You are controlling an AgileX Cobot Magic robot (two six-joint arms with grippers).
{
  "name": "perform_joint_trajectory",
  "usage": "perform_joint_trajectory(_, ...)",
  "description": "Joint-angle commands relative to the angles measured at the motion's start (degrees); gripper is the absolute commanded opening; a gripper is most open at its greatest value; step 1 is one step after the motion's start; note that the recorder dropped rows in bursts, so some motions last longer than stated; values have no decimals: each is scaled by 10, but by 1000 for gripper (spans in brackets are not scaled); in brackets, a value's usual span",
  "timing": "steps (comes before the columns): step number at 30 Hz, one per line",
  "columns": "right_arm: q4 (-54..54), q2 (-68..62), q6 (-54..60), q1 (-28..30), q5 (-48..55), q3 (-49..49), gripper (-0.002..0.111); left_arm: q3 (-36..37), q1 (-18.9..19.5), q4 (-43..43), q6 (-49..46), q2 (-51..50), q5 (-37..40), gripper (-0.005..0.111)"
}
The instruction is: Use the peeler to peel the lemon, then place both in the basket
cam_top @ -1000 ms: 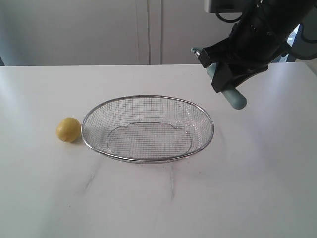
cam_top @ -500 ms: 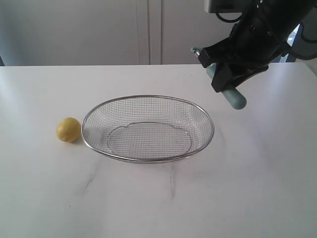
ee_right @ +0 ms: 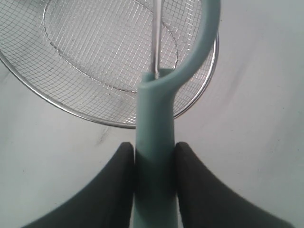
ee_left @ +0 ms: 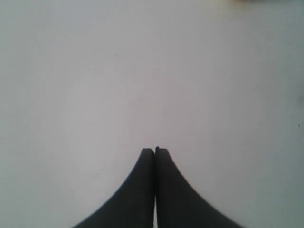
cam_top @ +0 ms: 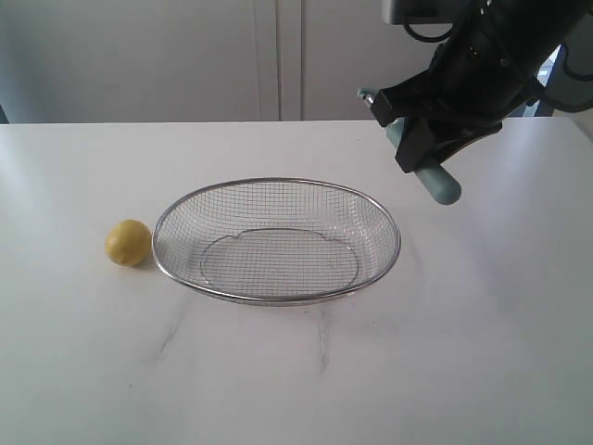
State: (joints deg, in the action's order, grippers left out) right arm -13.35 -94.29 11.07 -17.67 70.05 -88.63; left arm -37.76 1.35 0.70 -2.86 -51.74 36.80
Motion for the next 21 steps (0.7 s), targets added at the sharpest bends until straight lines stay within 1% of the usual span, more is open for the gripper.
perform_joint_trajectory(1,-2,6,3,5,-1,0,0,-4,2,-7,-4,-46,12,0)
perform_joint_trajectory(5,-2,6,3,5,-1,0,0,-4,2,-22,-8,-72,3,0)
perform_joint_trajectory(8,-2,6,3,5,-1,0,0,-23,1,-42,-25,-91,5,0)
perform_joint_trajectory(12,-2,6,3,5,-1,0,0,-64,-25,-58,-36,-136,6,0)
perform_joint_trajectory(15,-2,6,3,5,-1,0,0,-109,-59,-58,-36,-192,6,0)
perform_joint_trajectory(17,-2,6,3,5,-1,0,0,-140,-70,-58,-36,-226,5,0)
perform_joint_trajectory(21,-2,6,3,5,-1,0,0,-190,-75,-58,-36,-293,5,0)
